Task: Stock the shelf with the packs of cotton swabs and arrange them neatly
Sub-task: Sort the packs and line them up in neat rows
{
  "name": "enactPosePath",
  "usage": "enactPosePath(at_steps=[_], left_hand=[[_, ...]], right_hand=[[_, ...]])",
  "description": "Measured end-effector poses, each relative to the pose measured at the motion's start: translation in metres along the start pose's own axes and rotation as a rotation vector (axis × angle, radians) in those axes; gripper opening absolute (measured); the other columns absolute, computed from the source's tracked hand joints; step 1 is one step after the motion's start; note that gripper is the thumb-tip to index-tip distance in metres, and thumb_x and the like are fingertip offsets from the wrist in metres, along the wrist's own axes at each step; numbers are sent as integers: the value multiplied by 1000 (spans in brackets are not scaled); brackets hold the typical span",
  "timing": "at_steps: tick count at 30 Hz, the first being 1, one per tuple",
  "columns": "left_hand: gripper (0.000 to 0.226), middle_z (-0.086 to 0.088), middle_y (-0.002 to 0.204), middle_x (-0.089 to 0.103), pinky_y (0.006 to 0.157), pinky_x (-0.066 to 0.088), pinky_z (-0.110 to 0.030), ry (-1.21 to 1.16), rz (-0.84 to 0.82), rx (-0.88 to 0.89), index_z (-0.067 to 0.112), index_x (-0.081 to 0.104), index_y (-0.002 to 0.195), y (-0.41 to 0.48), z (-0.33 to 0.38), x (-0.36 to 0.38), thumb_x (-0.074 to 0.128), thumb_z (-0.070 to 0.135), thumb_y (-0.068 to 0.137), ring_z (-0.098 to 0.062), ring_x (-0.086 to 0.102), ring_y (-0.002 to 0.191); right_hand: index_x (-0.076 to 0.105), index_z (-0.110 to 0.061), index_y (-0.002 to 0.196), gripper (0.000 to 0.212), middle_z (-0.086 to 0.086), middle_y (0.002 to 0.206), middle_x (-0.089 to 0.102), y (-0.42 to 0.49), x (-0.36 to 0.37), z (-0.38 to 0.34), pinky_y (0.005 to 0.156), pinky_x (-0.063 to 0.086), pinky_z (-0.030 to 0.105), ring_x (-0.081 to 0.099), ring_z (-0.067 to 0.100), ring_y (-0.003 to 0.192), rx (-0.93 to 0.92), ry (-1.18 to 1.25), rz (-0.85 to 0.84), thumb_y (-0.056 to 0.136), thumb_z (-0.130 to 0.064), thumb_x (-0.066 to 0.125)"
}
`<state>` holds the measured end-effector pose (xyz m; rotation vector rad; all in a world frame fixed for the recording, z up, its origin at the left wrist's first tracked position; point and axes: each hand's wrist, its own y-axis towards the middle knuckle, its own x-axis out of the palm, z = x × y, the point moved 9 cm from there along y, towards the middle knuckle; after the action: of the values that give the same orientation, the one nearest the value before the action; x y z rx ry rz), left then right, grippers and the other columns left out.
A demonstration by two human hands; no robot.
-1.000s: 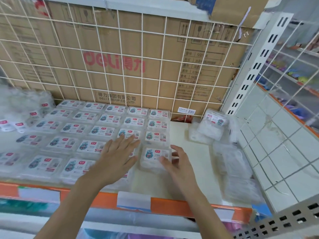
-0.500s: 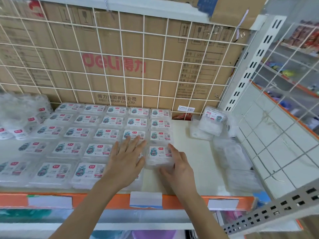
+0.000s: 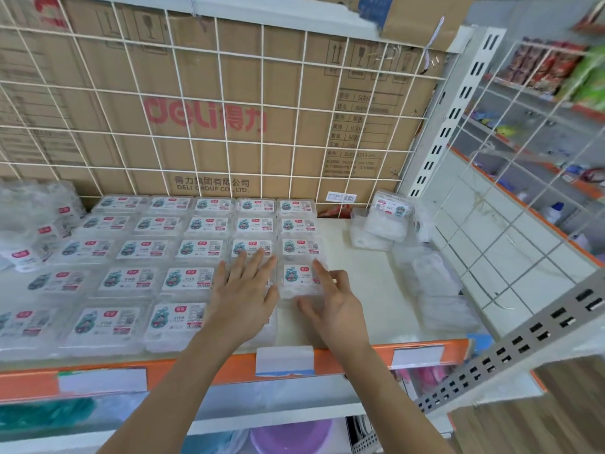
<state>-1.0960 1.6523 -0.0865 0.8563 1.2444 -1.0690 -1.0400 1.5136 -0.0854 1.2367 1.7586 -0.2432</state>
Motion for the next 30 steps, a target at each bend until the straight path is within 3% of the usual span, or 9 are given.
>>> enactPosePath(at_steps=[5,8,12,14,17,19,24,28,30], left_hand=[[62,8,158,-12,114,-12,-43,-18,1,5,32,-3,150,-1,0,-1,0,46,90,-16,-15,144],[54,7,158,-12,115,-11,-44,-26,6,6,31,-3,151,-2,0,-3,16,39,101,-16,-15,144],[54,7,158,-10,115,-9,-44,-28,25,7,31,-2,151,-2,1,-4,18,38,101,-17,-13,145],[53,7,159,-9,115,-8,-44,-28,33,9,32,-1,151,-2,1,-4,16,39,101,-17,-12,145],[57,8,159,-8,115,-10,-43,-46,27,3,33,0,150,-3,0,-3,3,48,95,-16,-12,145],[55,8,159,-7,115,-10,-42,-52,27,2,34,-1,150,-3,-1,-4,5,49,98,-15,-12,145],[55,7,159,-4,115,-8,-44,-132,40,-2,35,4,150,-3,-2,-8,19,49,99,-16,-11,145],[59,7,159,1,117,-4,-41,-124,71,22,34,10,150,0,1,-14,18,57,96,-15,-7,146],[72,8,159,1,116,-5,-36,-138,46,93,36,8,149,3,9,-15,17,68,86,-13,-7,145]], right_hand=[[46,-13,137,74,14,105,53,2,3,2,59,55,37,64,32,74,3,-29,-18,72,-42,68],[46,-12,137,75,15,106,53,1,3,1,60,54,37,63,32,77,-2,-26,-4,72,-43,66],[44,-13,138,75,15,109,51,2,4,2,64,54,38,62,33,85,-6,-25,12,74,-39,72],[42,-15,139,78,15,109,52,2,3,2,62,55,38,63,33,85,-28,-30,44,72,-46,66],[21,-31,147,87,9,127,45,-1,-3,-1,72,53,39,60,28,97,-32,-27,64,76,-73,46],[14,-36,147,82,3,132,43,-4,-18,1,78,50,38,57,24,105,1,21,133,79,-78,31],[31,-25,145,69,0,128,47,-4,-65,29,83,47,37,55,20,111,100,120,268,86,-60,36],[51,-6,130,50,16,119,56,-1,-109,69,82,45,45,57,35,105,151,-77,360,84,-19,65],[55,-3,125,48,21,118,57,0,-123,94,86,44,50,55,42,106,231,-189,354,80,-14,68]])
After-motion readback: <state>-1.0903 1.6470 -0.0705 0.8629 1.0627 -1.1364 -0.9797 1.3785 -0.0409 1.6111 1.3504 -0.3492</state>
